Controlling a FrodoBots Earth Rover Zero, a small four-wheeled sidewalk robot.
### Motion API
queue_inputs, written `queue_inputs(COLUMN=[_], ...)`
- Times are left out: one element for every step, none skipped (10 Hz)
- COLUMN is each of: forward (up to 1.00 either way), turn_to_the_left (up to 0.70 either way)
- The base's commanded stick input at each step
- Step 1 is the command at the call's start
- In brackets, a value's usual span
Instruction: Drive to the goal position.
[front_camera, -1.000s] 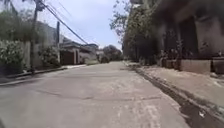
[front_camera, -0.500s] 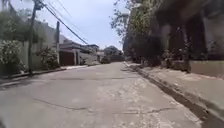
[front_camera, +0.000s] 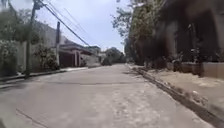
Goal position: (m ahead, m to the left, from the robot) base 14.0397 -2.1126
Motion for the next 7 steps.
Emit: queue_inputs(forward=[1.00, 1.00, 1.00, 1.00, 1.00, 1.00, 1.00], turn_to_the_left=[0.08, 0.08, 0.09, 0.09, -0.05, -0.31, -0.31])
